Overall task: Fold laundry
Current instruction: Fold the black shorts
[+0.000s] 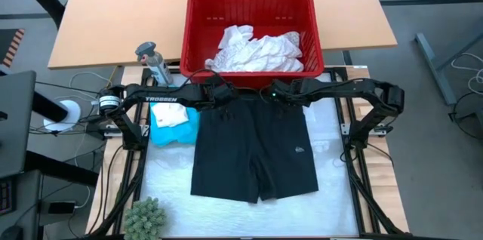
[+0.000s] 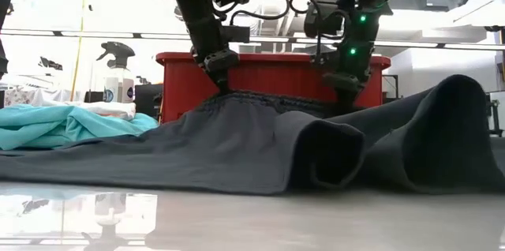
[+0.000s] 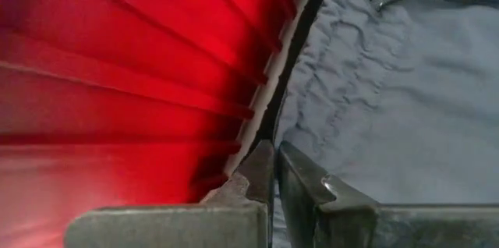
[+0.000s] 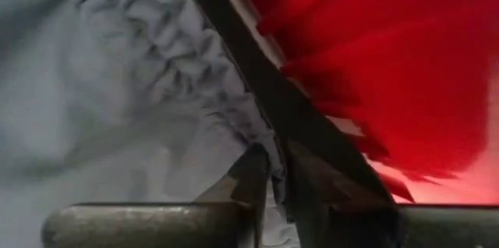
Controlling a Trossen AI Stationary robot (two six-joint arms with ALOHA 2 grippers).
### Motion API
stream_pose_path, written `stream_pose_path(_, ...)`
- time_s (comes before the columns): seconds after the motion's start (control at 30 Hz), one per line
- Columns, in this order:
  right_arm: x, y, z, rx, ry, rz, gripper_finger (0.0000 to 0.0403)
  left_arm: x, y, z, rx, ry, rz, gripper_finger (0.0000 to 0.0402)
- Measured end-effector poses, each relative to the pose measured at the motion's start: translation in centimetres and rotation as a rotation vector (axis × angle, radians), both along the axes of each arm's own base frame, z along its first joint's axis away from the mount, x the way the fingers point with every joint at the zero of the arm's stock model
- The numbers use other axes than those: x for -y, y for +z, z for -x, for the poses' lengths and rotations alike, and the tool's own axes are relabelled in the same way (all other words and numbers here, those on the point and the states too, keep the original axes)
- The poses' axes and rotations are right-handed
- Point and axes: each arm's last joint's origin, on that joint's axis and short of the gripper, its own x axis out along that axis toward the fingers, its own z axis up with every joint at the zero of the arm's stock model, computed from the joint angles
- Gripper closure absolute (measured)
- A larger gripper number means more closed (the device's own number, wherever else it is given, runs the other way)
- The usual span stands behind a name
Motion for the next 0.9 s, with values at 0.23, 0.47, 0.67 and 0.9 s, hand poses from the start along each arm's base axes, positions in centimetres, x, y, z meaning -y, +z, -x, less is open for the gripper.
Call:
stream_pose_path(0.23, 0.5, 0.0, 0.6, -0.013, -0.058, -0.011, 0.0283, 0.3, -0.2, 0.3, -0.090, -0.075, -0.012, 0.0341)
stream_pose_path(0.47, 0.8, 0.0, 0.9, -0.026, -0.075, -0.019, 0.0227, 0.4, -0.2, 0.5, -0.088, -0.005, -0.027, 0.0261)
stream_pose_path(0.67, 1.1, 1.3, 1.4, -0.040, -0.101, -0.034, 0.0212, 1.0, -0.5, 0.5, 0.006, 0.020, 0.194, 0.0247)
stream_pose_path(0.9, 0.1, 5.0, 2.7, 0.043, -0.066, -0.012, 0.0219, 2.8, -0.7, 0.2, 0.010, -0.024, 0.264, 0.0246)
